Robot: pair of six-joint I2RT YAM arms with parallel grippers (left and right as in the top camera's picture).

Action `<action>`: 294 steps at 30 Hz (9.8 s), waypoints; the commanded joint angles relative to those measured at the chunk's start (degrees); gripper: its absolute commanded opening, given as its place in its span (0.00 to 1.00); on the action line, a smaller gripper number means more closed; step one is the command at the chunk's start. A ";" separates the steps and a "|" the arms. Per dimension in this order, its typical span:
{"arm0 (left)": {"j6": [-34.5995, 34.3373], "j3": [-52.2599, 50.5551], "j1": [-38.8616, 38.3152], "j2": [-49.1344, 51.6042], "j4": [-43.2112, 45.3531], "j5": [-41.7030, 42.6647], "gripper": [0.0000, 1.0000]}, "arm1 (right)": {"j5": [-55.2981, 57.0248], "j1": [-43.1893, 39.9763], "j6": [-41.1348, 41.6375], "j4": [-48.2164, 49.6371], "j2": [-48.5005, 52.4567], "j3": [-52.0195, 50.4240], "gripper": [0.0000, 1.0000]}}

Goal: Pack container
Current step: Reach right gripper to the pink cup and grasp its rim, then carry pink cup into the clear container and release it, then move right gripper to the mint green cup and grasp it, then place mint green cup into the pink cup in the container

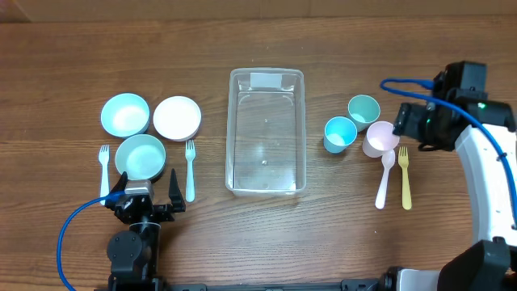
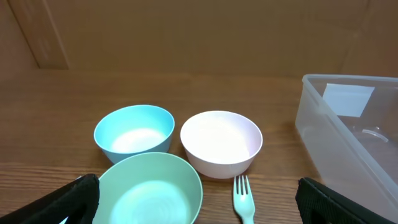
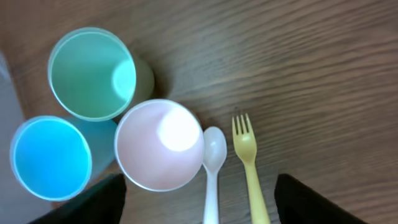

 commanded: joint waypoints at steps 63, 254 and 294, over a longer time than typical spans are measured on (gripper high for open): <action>-0.98 -0.15 0.31 -0.48 0.13 0.44 1.00 | -0.37 1.44 -0.33 -16.09 8.87 19.91 0.04; -0.98 -0.15 0.31 -0.48 0.13 0.44 1.00 | 4.13 13.70 9.86 -15.17 19.71 37.83 0.04; -0.98 -0.15 0.31 -0.48 0.13 0.44 1.00 | 4.76 38.03 9.05 -8.22 27.15 33.83 0.04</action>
